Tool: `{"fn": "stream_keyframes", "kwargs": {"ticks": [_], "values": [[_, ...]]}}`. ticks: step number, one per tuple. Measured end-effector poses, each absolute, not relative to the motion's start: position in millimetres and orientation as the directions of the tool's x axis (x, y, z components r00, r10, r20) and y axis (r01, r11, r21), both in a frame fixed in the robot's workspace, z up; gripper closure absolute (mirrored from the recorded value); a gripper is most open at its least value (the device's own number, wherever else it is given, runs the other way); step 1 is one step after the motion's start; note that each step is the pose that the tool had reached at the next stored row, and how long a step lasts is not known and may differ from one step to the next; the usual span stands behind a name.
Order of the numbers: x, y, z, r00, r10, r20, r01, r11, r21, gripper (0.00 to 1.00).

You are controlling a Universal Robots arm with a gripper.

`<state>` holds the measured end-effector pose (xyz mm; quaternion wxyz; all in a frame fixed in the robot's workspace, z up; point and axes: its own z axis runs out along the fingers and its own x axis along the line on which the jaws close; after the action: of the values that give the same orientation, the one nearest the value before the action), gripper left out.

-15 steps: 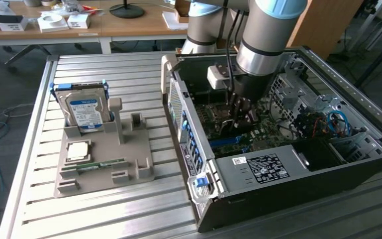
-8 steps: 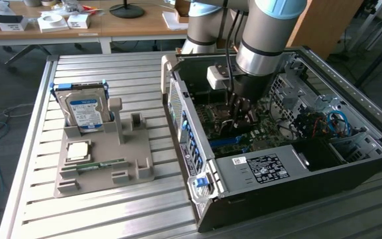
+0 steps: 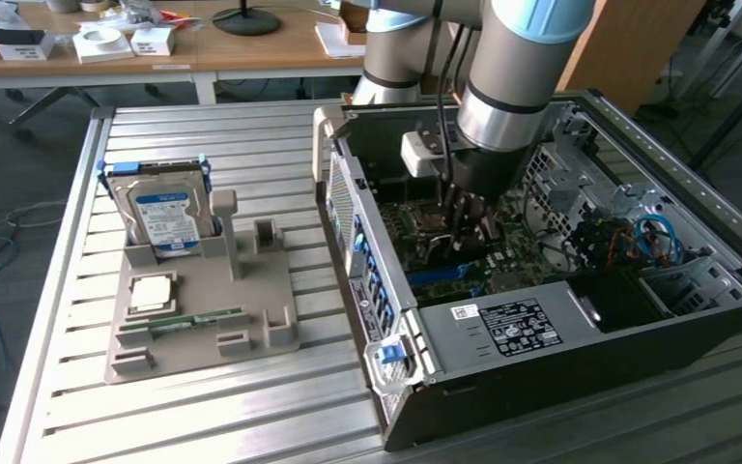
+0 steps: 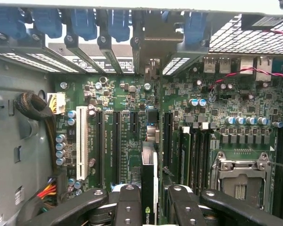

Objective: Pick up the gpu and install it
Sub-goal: 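Insert the gpu into the slot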

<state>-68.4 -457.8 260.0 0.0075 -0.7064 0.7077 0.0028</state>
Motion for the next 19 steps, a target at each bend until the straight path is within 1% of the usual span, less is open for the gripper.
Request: {"fn": "stream_keyframes", "kwargs": {"ticks": [19], "values": [[-68.4,-457.8,253.6,-0.002,-1.000,-0.015,-1.000,0.002,-0.007,0.73]]}}
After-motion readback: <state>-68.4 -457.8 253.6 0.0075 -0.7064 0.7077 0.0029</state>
